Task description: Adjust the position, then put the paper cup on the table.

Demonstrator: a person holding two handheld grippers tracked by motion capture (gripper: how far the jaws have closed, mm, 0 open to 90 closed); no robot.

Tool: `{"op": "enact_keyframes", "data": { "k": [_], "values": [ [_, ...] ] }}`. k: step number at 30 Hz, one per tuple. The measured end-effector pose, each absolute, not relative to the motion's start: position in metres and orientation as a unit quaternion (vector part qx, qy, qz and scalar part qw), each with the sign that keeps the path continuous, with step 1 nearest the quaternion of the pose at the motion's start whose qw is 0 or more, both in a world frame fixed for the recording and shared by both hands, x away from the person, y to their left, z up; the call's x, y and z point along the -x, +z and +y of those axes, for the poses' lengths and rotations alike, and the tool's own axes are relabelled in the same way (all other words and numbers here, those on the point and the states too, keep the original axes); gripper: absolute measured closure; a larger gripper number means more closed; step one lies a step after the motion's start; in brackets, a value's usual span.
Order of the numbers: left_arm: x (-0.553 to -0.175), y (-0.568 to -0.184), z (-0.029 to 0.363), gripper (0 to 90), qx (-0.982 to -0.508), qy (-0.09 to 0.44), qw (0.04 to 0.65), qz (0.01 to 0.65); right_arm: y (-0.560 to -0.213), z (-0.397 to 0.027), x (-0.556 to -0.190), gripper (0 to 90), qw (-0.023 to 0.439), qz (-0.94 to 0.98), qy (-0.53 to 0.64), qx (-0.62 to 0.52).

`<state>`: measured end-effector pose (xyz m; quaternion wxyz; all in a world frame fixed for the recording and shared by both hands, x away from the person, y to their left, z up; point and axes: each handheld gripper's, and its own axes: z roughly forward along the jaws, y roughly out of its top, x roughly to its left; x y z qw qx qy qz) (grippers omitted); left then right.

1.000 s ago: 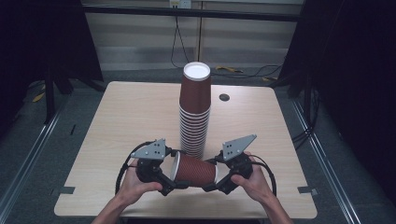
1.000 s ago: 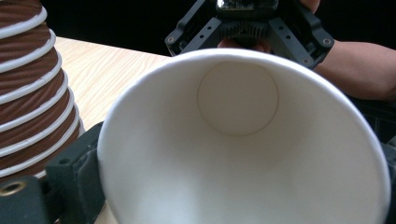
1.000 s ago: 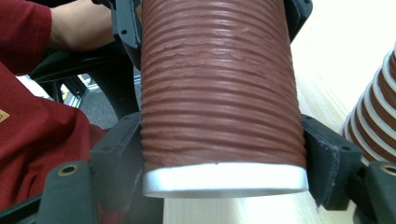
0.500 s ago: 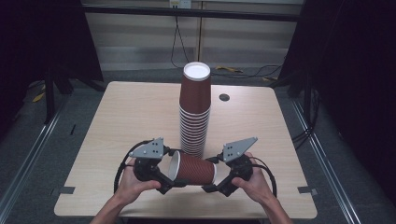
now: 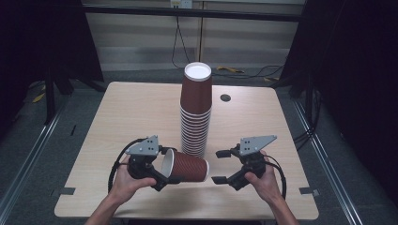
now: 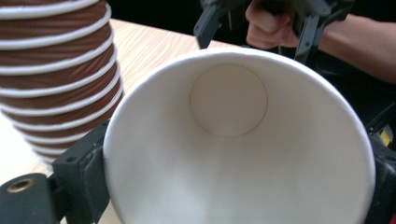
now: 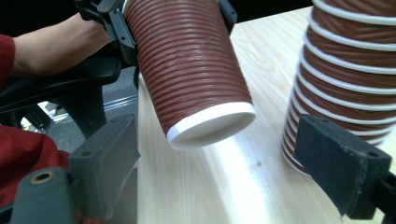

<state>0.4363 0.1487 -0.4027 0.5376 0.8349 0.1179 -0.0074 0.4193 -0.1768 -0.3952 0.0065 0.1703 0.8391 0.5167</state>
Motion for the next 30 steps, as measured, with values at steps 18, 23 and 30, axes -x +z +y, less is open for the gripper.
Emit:
{"op": "enact_keyframes", "data": {
  "k": [18, 23, 30],
  "values": [
    [-0.442, -0.410, 0.176, 7.7, -0.851, -0.001, 0.499, 0.165, -0.399, -0.212, -0.413, 13.3, 0.073, 0.815, 0.513, -0.257],
    [-0.448, -0.414, 0.188, 7.3, -0.850, -0.010, 0.490, 0.193, -0.401, -0.221, -0.410, 13.3, 0.089, 0.807, 0.516, -0.275],
    [-0.452, -0.410, 0.204, 7.3, -0.857, 0.002, 0.469, 0.215, -0.405, -0.229, -0.409, 13.3, 0.099, 0.793, 0.523, -0.297]
  ]
}}
